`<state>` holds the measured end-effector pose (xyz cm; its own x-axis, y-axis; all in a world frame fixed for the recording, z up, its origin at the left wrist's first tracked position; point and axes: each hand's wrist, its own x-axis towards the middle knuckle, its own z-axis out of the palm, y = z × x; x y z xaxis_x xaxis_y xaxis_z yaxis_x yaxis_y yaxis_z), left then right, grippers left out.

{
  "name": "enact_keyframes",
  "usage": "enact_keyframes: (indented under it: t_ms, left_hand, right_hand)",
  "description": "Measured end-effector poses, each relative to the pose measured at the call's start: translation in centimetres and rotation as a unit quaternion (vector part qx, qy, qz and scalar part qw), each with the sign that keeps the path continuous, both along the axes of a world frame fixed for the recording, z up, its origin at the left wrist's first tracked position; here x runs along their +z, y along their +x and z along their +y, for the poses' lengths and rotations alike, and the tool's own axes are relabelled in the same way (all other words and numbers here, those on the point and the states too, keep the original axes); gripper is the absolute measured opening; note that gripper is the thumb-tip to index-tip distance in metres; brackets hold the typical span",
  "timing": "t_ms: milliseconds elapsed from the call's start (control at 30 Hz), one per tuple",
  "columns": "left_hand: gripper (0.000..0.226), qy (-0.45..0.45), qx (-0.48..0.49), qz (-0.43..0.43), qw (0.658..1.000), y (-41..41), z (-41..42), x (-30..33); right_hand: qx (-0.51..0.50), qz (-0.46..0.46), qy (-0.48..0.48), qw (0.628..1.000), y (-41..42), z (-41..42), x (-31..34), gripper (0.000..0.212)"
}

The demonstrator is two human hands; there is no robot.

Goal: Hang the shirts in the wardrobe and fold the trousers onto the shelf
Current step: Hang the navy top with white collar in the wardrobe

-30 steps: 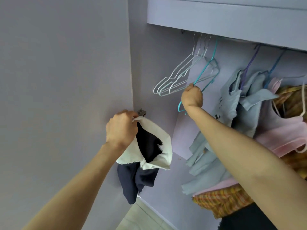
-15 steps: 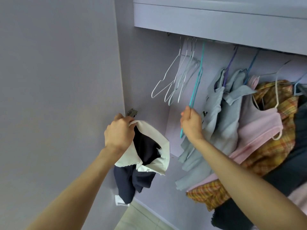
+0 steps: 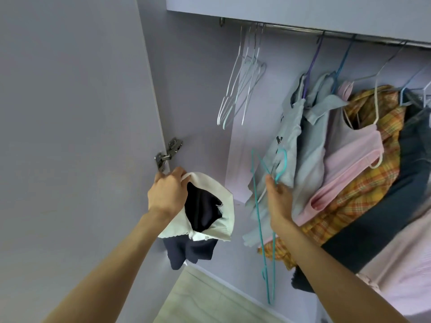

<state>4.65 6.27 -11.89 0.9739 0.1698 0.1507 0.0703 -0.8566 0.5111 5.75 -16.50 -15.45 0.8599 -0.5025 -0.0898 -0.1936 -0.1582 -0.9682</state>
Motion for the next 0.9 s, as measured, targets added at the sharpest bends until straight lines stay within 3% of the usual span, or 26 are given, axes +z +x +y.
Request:
enact_keyframes:
  t_ms: [67,167,300,467,633,767,900]
  left_hand:
    - [0.027,0.003,-0.01,-0.002,1.0,-0.2,0.1,-0.6]
    - [0.025,-0.007,-0.017,0.007,1.0,-0.4,0.6,-1.4]
    - [0.019,-0.093,0.0,0.061,0.994,-0.5,1.2,-2.3]
    - [0.013,-0.111,-0.021,0.079,0.99,-0.9,1.4,-3.6]
    - [0.021,-0.064,-0.074,0.076,0.992,-1.3,1.5,-4.3]
    - [0.026,-0.037,-0.119,0.089,0.988,-1.5,1.5,-4.4]
    - [0.025,-0.065,-0.18,0.082,0.978,-2.3,1.5,-3.4]
  right_hand:
    - [-0.038,-0.017,-0.034,0.999,-1.5,-0.3,-1.7,0.047]
    - [-0.075,-0.015,-0.032,0.997,-2.5,-1.5,-3.6,0.047]
    - [-0.074,0.09,0.141,0.983,-2.4,-2.9,-5.0,0.037]
    - [-0.182,0.038,0.254,0.949,-3.5,-3.3,-5.0,0.031]
    - [-0.108,-0.035,0.374,0.92,-2.9,-2.7,-3.1,0.034]
    - [-0.03,-0.048,0.439,0.897,-1.3,-1.3,-1.0,0.061]
    - [0.017,-0.057,0.445,0.894,-0.3,1.0,0.4,0.05]
